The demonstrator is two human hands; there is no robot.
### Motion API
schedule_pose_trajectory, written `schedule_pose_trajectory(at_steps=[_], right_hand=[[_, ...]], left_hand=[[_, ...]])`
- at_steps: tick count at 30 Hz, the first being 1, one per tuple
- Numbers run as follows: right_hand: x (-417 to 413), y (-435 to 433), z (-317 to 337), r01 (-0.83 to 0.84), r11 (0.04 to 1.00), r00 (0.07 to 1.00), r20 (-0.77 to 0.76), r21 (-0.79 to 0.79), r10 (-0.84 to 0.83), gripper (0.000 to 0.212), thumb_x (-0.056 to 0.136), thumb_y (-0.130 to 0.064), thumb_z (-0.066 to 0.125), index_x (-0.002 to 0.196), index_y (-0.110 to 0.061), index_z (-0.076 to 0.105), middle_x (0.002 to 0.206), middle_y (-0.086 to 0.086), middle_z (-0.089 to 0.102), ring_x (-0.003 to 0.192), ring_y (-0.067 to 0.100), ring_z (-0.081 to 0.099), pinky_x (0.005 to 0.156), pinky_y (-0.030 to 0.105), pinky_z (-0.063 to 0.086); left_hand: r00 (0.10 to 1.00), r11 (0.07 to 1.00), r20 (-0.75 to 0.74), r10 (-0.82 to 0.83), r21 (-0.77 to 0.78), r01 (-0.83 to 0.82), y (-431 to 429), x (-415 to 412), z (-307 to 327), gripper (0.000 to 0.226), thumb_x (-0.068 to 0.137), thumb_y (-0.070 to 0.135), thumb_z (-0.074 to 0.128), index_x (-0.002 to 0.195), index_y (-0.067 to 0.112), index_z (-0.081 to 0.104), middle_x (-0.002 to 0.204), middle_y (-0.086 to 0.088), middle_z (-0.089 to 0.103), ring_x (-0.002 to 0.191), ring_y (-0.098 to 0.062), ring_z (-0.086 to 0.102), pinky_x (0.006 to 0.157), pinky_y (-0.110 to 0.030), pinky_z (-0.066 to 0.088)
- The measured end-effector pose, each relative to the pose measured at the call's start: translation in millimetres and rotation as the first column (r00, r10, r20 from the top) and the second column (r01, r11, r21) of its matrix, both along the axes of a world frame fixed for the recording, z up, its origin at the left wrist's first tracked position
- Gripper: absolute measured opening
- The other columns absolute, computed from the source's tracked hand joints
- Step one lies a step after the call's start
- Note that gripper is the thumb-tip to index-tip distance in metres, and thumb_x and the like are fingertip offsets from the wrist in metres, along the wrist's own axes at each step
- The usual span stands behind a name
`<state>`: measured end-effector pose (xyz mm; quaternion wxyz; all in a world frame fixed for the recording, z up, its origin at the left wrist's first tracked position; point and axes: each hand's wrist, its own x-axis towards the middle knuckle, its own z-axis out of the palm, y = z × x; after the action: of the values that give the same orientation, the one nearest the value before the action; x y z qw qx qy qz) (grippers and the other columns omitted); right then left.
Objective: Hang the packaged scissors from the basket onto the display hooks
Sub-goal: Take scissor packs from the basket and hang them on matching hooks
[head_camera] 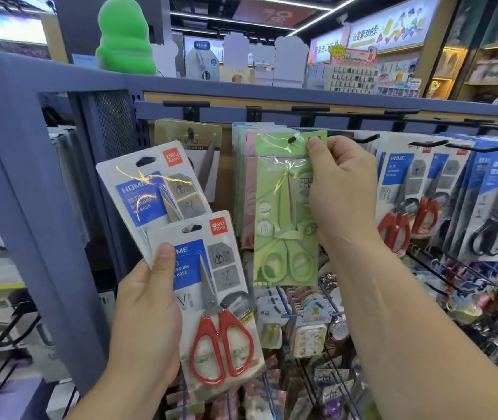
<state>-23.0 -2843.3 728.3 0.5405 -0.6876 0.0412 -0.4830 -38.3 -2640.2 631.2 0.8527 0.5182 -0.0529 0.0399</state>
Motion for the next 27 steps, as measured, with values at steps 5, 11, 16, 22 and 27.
schedule_pose_trajectory(at_steps=[5, 11, 16, 22, 27], right_hand=[[6, -2, -3, 0.029, 0.999, 0.999, -0.044, -0.018, -0.029, 0.039, 0.101, -0.031, 0.059, 0.073, -0.004, 0.056, 0.064, 0.002, 0.048, 0.063, 0.019, 0.044, 0.062, 0.037, 0.038], [24, -7, -3, 0.150, 0.973, 0.976, -0.133, -0.175, -0.174, 0.039, 0.104, -0.035, 0.060, 0.070, -0.015, 0.060, 0.061, -0.010, 0.050, 0.060, 0.011, 0.046, 0.060, 0.033, 0.038], [26, -15, -15, 0.127, 0.976, 0.978, -0.144, -0.176, -0.153, 0.037, 0.101, -0.041, 0.064, 0.070, -0.021, 0.058, 0.064, -0.009, 0.054, 0.063, 0.012, 0.051, 0.064, 0.041, 0.047], [-29, -3, -44, -0.066, 0.996, 0.983, -0.178, -0.067, 0.053, 0.016, 0.096, -0.041, 0.070, 0.096, -0.026, 0.066, 0.087, -0.006, 0.070, 0.079, 0.009, 0.065, 0.073, 0.037, 0.056], [-73, 10, -77, -0.505, 0.859, 0.782, -0.465, -0.083, 0.415, 0.047, 0.071, -0.030, 0.096, 0.108, -0.029, 0.067, 0.100, -0.008, 0.077, 0.089, 0.017, 0.073, 0.082, 0.044, 0.061]], left_hand=[[1.000, 1.000, -0.003, -0.019, -0.007, 0.019, 2, -2, 1, 0.028, 0.103, 0.039, 0.050, 0.113, 0.028, 0.073, 0.103, -0.002, 0.083, 0.089, -0.020, 0.081, 0.063, -0.032, 0.065], [0.999, 0.998, -0.006, -0.045, -0.032, 0.045, -1, -6, 7, 0.029, 0.106, 0.037, 0.048, 0.117, 0.026, 0.072, 0.104, -0.002, 0.083, 0.091, -0.020, 0.080, 0.063, -0.030, 0.064], [0.996, 0.993, -0.029, -0.082, -0.084, 0.079, -5, -10, 10, 0.029, 0.106, 0.036, 0.049, 0.117, 0.023, 0.073, 0.103, -0.005, 0.082, 0.088, -0.020, 0.081, 0.061, -0.031, 0.064], [0.996, 0.993, -0.032, -0.081, -0.088, 0.078, -16, -17, 9, 0.030, 0.107, 0.034, 0.050, 0.117, 0.020, 0.074, 0.103, -0.006, 0.082, 0.088, -0.021, 0.081, 0.061, -0.031, 0.063], [0.999, 0.997, 0.034, -0.026, -0.067, 0.028, -41, -25, 9, 0.029, 0.097, 0.033, 0.057, 0.107, 0.017, 0.079, 0.105, -0.010, 0.082, 0.093, -0.028, 0.080, 0.067, -0.034, 0.065]])
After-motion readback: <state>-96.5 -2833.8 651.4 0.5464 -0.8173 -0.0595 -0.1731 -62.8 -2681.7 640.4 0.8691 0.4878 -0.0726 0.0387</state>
